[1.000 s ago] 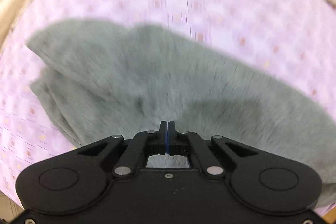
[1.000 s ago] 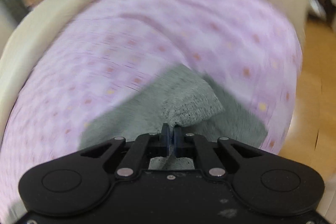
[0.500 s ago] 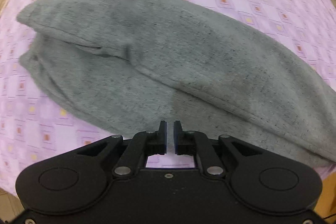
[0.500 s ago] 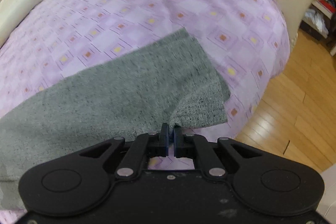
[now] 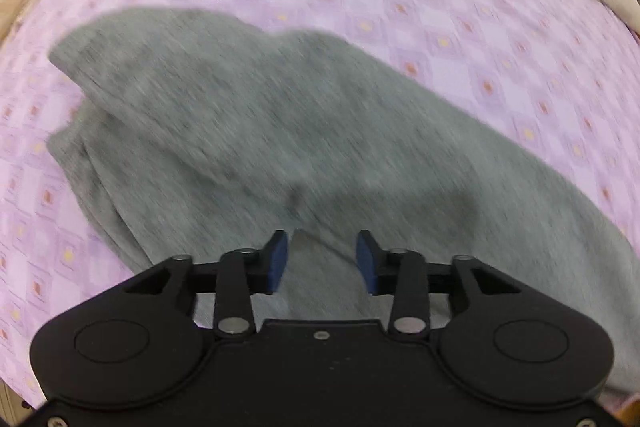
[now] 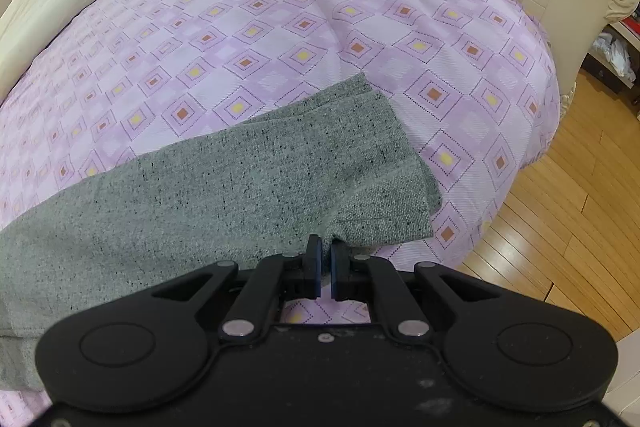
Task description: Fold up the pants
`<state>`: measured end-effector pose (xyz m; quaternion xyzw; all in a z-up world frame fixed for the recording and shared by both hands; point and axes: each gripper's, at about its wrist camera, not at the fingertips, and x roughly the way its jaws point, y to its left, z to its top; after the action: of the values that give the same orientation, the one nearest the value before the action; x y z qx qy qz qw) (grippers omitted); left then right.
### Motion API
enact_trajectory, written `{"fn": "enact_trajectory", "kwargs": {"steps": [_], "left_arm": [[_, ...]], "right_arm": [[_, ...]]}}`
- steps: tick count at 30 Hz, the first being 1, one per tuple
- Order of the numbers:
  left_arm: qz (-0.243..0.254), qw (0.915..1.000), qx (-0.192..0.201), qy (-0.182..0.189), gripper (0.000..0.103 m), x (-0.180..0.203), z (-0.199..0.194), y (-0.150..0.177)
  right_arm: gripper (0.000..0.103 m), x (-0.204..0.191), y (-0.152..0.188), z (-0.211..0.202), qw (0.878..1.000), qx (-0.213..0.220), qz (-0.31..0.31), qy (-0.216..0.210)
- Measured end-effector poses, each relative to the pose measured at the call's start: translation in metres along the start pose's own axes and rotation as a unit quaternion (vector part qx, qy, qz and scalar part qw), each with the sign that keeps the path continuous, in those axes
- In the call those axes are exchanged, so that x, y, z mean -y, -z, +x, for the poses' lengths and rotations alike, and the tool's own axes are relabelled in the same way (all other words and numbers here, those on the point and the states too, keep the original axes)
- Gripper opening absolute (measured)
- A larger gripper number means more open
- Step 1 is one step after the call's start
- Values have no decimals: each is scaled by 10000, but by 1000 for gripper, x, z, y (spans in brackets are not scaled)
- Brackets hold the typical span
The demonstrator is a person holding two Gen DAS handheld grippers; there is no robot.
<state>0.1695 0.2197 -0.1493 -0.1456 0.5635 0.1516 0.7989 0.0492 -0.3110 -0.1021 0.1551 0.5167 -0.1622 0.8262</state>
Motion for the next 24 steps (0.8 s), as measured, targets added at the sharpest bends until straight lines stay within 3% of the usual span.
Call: {"fn": "enact_trajectory", "kwargs": {"steps": [4,14,15,16,18,24], "left_arm": [[-207,9997,133,-58,55,-19,7,-11],[-987,9946,-179,251,55,-46,41,-36],[-1076,9937,-192,267,51,-46,45,-39],[-1168,9926,-84,309,31,-47,44,-40],[-1323,9901,59,456,19,-47,38,-43],[-784,9940,630,432,16,-30,-31,-60]], "right_arm": [[5,-3,-2,2,10000,-18,-9,61],[5,-7,-4,7,9996,-157,-10,219],[5,-7,-5,7,9996,-168,7,229],[5,-7,-5,7,9995,-181,12,241],[5,-8,-6,7,9995,-193,-6,255],[5,-13,-18,-12,9997,108,-141,186]]}}
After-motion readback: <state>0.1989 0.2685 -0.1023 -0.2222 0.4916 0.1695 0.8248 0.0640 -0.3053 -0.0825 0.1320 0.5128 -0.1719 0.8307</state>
